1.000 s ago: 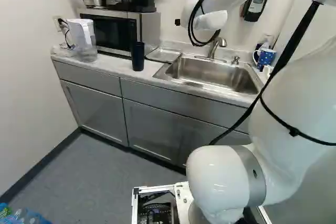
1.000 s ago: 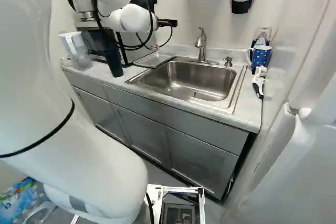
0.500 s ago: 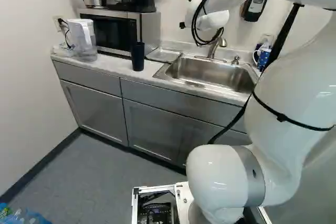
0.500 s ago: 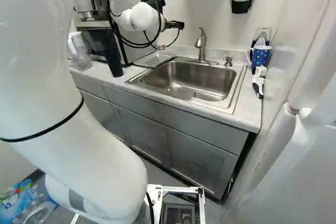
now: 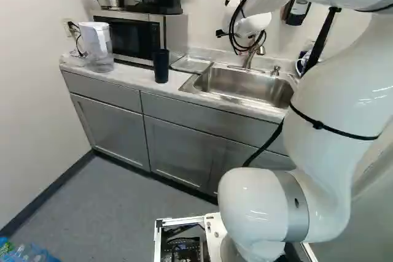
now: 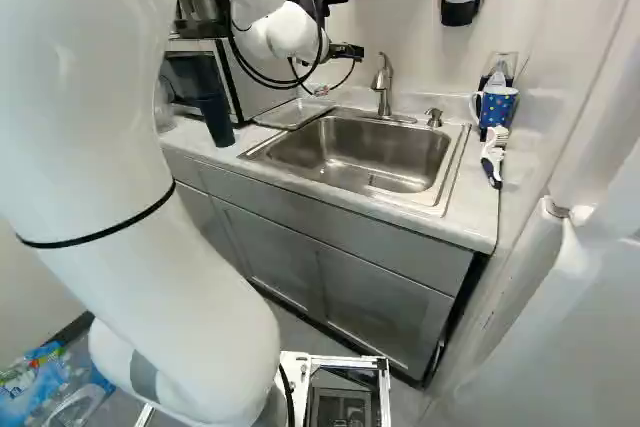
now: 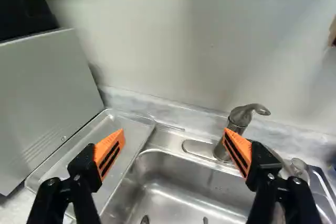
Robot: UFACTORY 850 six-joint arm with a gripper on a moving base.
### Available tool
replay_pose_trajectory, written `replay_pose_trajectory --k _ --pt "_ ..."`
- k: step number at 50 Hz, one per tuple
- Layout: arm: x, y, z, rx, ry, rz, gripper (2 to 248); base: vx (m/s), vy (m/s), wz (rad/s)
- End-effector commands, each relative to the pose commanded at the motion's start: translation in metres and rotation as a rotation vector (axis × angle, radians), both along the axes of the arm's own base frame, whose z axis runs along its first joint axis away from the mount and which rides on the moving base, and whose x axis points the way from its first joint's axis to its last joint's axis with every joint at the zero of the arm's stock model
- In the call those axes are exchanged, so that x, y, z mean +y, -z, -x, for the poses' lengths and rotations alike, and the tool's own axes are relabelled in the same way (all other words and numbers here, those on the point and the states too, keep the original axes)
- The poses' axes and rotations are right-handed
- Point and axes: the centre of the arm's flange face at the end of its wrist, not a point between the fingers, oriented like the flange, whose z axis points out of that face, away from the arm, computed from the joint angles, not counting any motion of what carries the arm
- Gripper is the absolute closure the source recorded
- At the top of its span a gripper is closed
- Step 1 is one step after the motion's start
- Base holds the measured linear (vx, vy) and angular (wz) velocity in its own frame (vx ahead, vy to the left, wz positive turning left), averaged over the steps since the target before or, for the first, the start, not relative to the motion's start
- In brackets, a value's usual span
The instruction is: Rinse the cup and place it in the tray
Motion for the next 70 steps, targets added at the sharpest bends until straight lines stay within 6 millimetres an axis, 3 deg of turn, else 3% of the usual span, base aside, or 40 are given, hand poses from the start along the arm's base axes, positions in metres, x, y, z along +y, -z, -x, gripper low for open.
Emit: replay_pose_trajectory --k 44,70 --pt "-0.047 0.007 -0.037 0.051 0.057 0.010 3 0.000 0.000 0.000" --pt "-0.065 0.008 -0.047 0.048 0.081 0.010 3 0.000 0.000 0.000"
